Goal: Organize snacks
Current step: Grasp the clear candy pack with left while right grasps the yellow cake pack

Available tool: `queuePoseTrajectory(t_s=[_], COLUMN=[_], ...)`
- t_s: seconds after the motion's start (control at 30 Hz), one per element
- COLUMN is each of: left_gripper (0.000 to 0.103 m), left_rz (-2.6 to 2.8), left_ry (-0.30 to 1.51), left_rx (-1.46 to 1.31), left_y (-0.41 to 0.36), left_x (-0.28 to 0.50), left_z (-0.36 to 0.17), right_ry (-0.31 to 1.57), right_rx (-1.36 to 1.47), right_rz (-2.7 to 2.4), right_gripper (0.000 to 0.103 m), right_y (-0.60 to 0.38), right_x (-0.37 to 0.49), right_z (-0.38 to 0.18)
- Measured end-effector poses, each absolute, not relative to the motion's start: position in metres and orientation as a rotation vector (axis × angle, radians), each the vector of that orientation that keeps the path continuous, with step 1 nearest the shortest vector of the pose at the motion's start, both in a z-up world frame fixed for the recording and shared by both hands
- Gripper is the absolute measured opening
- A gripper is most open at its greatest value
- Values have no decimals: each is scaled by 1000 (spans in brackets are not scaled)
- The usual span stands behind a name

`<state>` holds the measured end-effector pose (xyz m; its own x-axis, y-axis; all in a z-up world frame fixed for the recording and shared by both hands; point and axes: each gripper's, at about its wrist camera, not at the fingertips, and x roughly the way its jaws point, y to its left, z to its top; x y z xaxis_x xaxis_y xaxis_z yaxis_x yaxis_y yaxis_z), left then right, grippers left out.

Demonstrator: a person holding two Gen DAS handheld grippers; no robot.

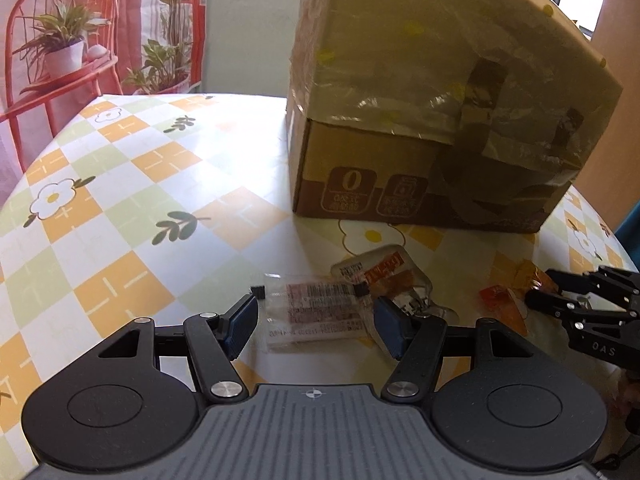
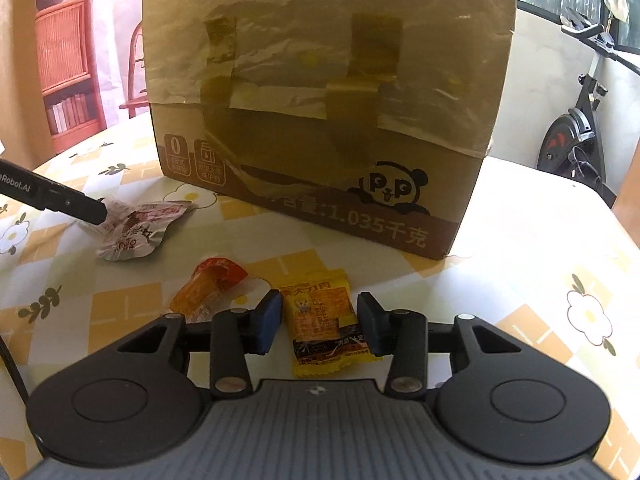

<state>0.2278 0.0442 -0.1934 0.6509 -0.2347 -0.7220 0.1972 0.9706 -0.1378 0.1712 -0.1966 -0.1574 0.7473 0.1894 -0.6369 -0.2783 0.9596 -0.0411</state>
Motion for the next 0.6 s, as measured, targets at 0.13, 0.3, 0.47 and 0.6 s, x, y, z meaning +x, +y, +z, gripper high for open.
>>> queuePoseTrajectory(t_s=[0.13, 0.3, 0.47, 0.6], left_gripper=[67, 67, 66, 65], left_rz=[-226, -255, -288, -310], left_ry=[811, 832, 849, 852], left_rx=[-63, -111, -129, -107], left_y=[50, 51, 47, 46], left_x=[237, 261, 278, 277], left_z=[-194, -195, -202, -205], right_ry=[681, 681, 681, 681], right_rx=[-133, -134, -133, -132], right_rz=[257, 257, 258, 259], right_gripper=[44, 44, 44, 44], right_y=[-198, -197, -197, -198], right_x=[171, 171, 171, 170], right_z=[-157, -157, -157, -157])
